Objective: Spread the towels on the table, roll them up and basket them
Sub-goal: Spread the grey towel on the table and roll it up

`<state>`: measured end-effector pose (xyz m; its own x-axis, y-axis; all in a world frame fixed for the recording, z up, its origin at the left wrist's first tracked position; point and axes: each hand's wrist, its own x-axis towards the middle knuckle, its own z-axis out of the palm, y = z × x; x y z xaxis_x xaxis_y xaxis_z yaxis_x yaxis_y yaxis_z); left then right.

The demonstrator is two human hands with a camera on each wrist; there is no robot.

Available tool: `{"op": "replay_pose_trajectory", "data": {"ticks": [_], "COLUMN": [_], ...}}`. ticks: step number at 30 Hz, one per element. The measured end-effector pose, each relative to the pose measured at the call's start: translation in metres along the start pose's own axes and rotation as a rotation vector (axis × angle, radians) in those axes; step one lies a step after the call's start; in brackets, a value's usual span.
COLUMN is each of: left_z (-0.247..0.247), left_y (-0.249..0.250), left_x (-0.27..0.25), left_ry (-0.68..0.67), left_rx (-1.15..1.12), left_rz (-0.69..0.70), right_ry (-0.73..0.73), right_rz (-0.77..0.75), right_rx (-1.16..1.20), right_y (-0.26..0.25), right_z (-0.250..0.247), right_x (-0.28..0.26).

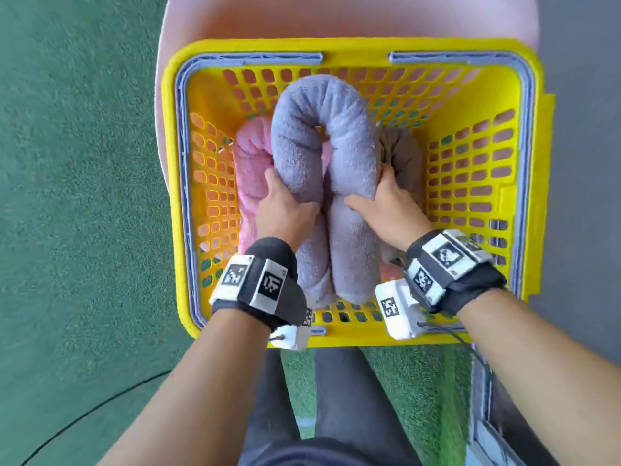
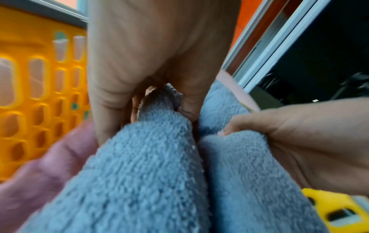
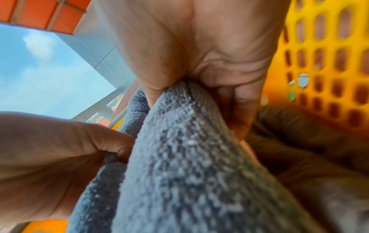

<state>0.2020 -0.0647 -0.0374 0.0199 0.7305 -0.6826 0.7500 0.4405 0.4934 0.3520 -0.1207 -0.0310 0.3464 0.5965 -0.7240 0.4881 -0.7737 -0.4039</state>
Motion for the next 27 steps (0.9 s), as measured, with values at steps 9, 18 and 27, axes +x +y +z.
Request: {"op": "replay_pose_trajectory", "data": {"ticks": [9,18,27], "left_z": [0.087,0.005,0.025], "left_y": [0.063,-0.037,-0.066], "left_x": [-0.028,0.080,0.107], "left_ry": [-0.413,0.118,0.055], "left_rx": [-0.040,0.101,0.167], "left_rz": [0.143,-0.312,-0.172], "right_ry": [0.309,-0.021,0.082], "right_rz": [0.133,-0.122,0.037], "right_rx": [-0.242,-0.247,-0.194], "right_y": [0.073,-0.022,-0.042], "right_z": [-0.065,0.045,0.122], "right_x": [-0.015,0.042,0.079]}}
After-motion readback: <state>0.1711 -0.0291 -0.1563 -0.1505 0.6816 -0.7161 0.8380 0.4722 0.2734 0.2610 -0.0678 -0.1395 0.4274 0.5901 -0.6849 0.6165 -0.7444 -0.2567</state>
